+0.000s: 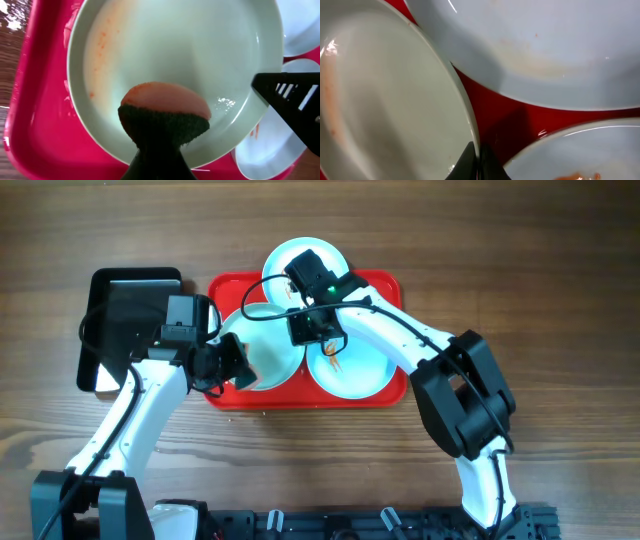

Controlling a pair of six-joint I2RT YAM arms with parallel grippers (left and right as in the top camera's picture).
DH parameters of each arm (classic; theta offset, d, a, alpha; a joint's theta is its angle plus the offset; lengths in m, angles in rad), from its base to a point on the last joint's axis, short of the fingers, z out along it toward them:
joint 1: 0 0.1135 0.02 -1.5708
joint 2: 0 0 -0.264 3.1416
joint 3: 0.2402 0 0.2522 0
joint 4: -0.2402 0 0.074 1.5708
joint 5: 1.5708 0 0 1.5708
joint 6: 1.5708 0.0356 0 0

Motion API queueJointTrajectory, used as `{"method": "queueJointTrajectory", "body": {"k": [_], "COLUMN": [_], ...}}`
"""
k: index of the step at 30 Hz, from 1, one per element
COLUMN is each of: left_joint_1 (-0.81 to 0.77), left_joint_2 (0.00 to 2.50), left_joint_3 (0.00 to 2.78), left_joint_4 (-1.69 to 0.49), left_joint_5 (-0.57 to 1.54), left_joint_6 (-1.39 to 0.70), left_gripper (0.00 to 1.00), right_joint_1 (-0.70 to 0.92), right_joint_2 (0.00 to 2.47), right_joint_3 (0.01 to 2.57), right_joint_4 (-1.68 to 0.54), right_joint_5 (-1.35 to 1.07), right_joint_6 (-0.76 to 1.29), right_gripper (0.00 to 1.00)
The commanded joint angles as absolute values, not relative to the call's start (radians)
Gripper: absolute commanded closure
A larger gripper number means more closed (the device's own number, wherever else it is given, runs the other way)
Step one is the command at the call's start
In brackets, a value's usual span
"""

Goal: Clean dirty plates on tray and stack at the side

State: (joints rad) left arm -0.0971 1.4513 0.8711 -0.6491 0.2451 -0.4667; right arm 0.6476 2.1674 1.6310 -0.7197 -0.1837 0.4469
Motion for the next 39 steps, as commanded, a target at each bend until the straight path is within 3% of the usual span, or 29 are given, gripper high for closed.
{"method": "queueJointTrajectory", "body": {"k": [1, 11, 22, 29, 39], "left_joint_1": [-0.094, -0.094, -0.093, -0.093, -0.094], "left_joint_2": [1.453, 1.468, 1.683, 1.691, 1.691], "left_joint_3": [0.886, 0.883, 0.883, 0.883, 0.883], "left_joint_4": [-0.628, -0.533, -0.464, -0.451, -0.249], "left_joint_5": [0.133, 0.133, 0.121, -0.196, -0.28], "left_joint_6": [-0.436, -0.297, -0.281, -0.238, -0.168], "left_gripper": [0.96, 0.96, 0.96, 0.96, 0.96], "right_joint_1": [0.659, 0.719, 0.719, 0.719, 0.719], "right_joint_2": [2.191, 2.222, 2.222, 2.222, 2.222], "right_joint_3": [1.625, 1.624, 1.624, 1.624, 1.624], "right_joint_4": [-0.724, -0.748, -0.75, -0.776, -0.793], "right_joint_5": [-0.2, -0.154, -0.127, -0.068, -0.067], "right_joint_6": [0.471, 0.48, 0.5, 0.5, 0.5], "right_gripper": [0.96, 0.96, 0.96, 0.96, 0.96]}}
